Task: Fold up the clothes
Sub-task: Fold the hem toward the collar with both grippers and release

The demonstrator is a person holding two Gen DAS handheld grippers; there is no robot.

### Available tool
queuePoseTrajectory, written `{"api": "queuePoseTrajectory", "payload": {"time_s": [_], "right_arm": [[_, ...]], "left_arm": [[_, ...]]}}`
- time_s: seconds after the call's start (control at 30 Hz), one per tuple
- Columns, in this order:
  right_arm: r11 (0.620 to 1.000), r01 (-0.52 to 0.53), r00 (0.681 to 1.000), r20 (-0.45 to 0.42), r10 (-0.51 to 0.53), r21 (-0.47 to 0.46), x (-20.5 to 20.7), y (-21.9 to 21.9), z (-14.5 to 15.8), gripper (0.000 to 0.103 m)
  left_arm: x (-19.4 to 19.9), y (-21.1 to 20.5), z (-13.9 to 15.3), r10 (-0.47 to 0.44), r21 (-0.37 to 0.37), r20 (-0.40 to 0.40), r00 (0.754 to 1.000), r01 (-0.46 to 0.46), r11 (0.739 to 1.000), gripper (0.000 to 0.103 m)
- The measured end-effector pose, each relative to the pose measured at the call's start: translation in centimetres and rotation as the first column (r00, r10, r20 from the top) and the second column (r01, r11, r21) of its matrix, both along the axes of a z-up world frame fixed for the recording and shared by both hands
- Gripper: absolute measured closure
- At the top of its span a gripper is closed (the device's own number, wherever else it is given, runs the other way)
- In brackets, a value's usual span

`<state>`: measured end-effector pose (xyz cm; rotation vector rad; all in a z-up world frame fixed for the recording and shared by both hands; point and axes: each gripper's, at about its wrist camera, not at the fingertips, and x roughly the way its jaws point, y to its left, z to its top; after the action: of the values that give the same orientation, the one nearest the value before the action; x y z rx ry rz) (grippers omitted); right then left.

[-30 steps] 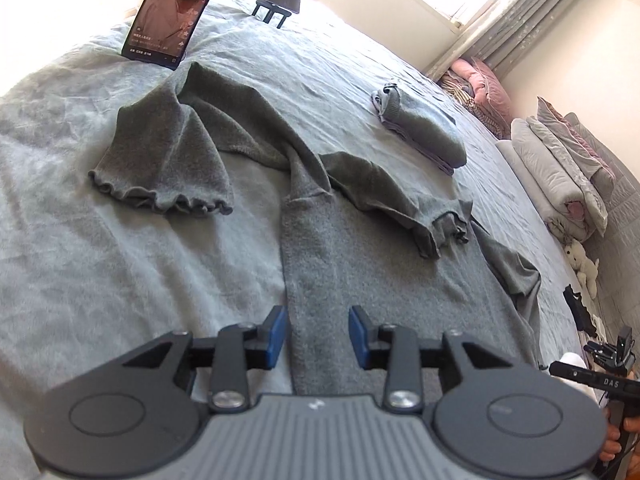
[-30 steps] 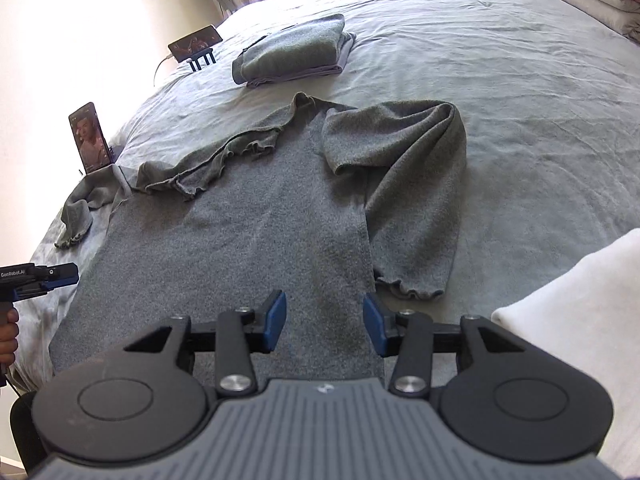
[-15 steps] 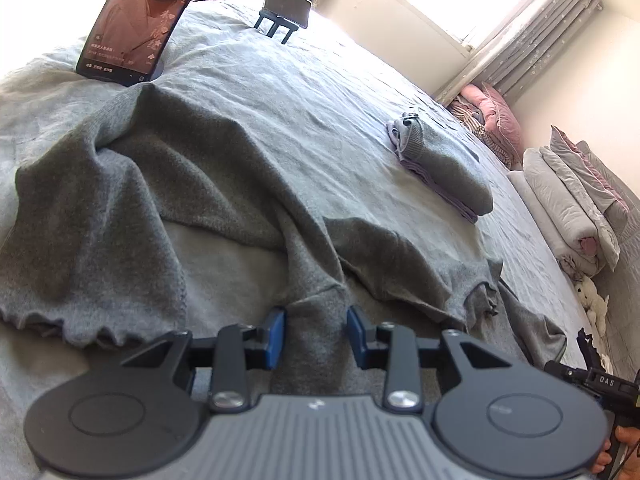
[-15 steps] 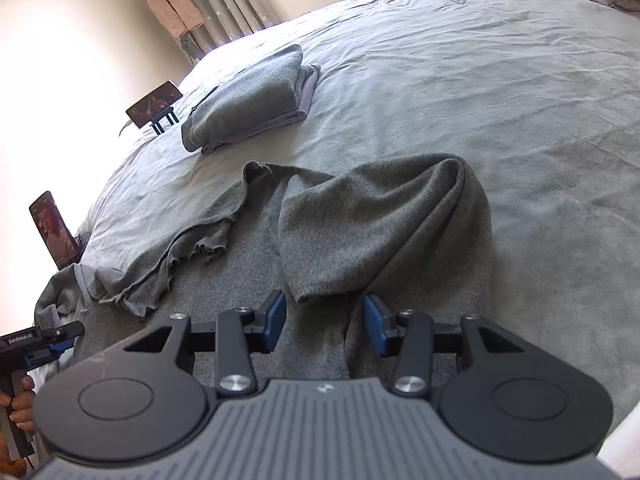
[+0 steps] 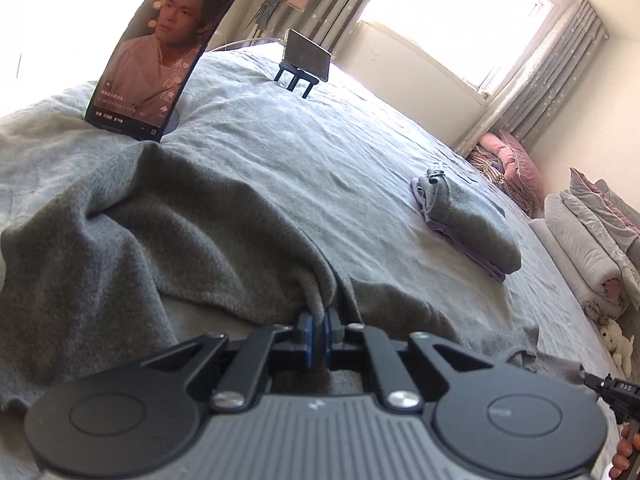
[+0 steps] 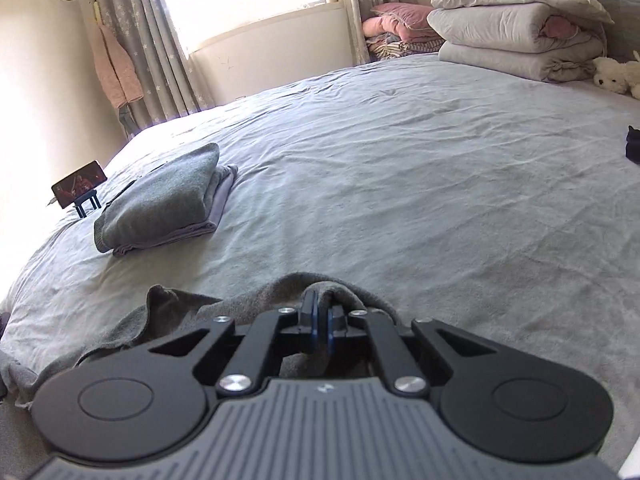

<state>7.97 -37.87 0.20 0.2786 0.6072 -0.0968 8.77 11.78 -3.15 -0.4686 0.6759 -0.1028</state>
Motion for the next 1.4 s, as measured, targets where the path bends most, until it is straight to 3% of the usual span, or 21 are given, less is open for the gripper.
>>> {"api": "queuePoseTrajectory", "payload": {"time_s": [0.17, 0.27, 0.37, 0.47, 0.53, 0.7, 0.8, 0.87, 1.03, 1.1, 1.17, 1.4], "right_arm": [[0.996, -0.059, 0.994, -0.099, 0.052, -0.069, 1.0, 0.5, -1.3, 0.097], [0.992, -0.091, 0.991, -0.111, 0.081, -0.086, 0.1, 0.9, -0.7, 0.087], [0.986, -0.123, 0.989, -0.099, 0.111, -0.115, -1.4, 1.2, 0.6, 0.081], [0.975, -0.155, 0.987, -0.072, 0.145, -0.159, -2.7, 1.9, 1.8, 0.067], [0.967, -0.186, 0.982, -0.053, 0.179, -0.173, -3.3, 2.6, 2.4, 0.067], [0.944, -0.293, 0.956, -0.041, 0.29, -0.152, -3.6, 5.4, 2.7, 0.067], [0.923, -0.362, 0.932, -0.065, 0.357, -0.133, -2.9, 7.7, 2.0, 0.067], [0.909, -0.399, 0.917, -0.085, 0.391, -0.122, -2.4, 9.1, 1.2, 0.067], [0.883, -0.452, 0.89, -0.128, 0.437, -0.123, -0.8, 11.8, -0.9, 0.067], [0.88, -0.461, 0.885, -0.133, 0.446, -0.116, -0.1, 12.3, -1.5, 0.067], [0.879, -0.464, 0.883, -0.128, 0.451, -0.109, 0.6, 12.6, -1.9, 0.067], [0.878, -0.473, 0.88, -0.097, 0.466, -0.073, 3.4, 13.2, -2.2, 0.067]], "left_arm": [[0.2, -0.9, 0.3, -0.021, 0.096, -0.02, 1.0, 0.023, 0.995, 0.091], [-0.3, -1.0, 1.1, -0.036, 0.146, -0.018, 0.999, 0.038, 0.989, 0.078], [-1.5, -2.0, 2.3, -0.064, 0.276, 0.036, 0.997, 0.052, 0.96, 0.066], [-3.0, -3.3, 3.3, -0.153, 0.389, 0.089, 0.984, 0.107, 0.915, 0.062], [-3.7, -4.2, 3.5, -0.218, 0.425, 0.101, 0.971, 0.156, 0.891, 0.062], [-4.5, -7.4, 3.4, -0.46, 0.468, 0.08, 0.884, 0.374, 0.801, 0.062], [-4.5, -9.6, 2.6, -0.521, 0.553, 0.075, 0.85, 0.399, 0.731, 0.062], [-3.9, -10.4, 2.1, -0.548, 0.563, 0.062, 0.834, 0.424, 0.709, 0.062], [-2.3, -12.6, 0.7, -0.559, 0.652, 0.022, 0.829, 0.412, 0.636, 0.064], [-1.4, -12.9, 0.6, -0.545, 0.665, 0.023, 0.838, 0.395, 0.634, 0.08], [-0.4, -12.9, 0.7, -0.524, 0.666, 0.028, 0.851, 0.375, 0.645, 0.088], [5.7, -11.0, 1.1, -0.361, 0.553, 0.082, 0.929, 0.259, 0.792, 0.092]]}}
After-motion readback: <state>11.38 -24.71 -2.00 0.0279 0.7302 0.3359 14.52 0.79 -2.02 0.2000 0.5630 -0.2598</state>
